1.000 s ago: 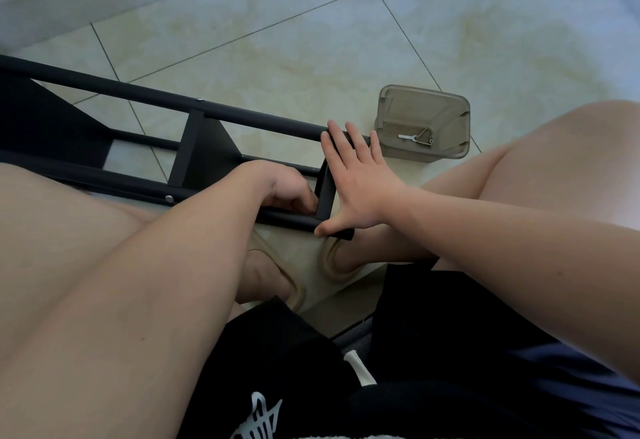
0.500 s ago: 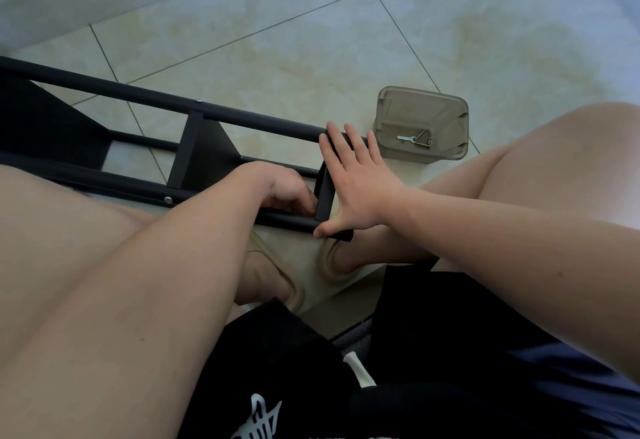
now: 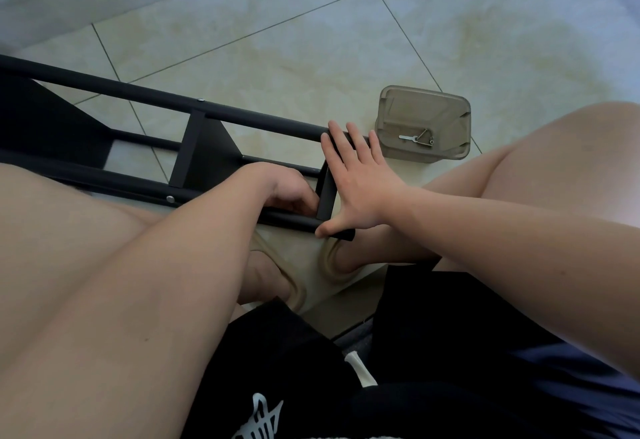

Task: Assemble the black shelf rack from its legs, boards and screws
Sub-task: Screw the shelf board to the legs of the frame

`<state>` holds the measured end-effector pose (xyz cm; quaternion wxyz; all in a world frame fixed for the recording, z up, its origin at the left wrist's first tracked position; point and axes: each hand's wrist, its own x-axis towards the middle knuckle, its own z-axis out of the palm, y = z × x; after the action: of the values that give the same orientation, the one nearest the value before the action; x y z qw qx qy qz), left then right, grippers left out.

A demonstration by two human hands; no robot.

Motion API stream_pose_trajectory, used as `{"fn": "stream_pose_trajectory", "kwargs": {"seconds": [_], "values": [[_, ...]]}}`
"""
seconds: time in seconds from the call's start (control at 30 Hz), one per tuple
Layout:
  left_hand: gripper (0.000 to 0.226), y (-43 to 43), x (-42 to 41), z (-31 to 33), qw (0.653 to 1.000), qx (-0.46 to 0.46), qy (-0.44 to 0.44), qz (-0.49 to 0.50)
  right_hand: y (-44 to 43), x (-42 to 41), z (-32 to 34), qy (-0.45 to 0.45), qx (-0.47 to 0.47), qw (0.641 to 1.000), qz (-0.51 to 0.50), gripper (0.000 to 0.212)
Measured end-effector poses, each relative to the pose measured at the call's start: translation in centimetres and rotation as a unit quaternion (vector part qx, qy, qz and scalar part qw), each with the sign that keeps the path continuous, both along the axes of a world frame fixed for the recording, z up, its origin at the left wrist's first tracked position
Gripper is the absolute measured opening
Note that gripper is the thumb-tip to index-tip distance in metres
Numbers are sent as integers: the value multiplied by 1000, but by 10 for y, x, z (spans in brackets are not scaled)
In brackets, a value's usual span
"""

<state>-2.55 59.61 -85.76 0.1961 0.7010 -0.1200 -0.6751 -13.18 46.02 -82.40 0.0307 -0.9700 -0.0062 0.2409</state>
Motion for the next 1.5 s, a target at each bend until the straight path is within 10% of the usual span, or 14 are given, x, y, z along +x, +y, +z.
{"fn": "stream_pose_trajectory", "kwargs": {"seconds": [1.5], "values": [[30, -1, 1, 1, 999, 18, -12, -27, 0, 0, -1, -2, 5, 1000, -3, 154]]}}
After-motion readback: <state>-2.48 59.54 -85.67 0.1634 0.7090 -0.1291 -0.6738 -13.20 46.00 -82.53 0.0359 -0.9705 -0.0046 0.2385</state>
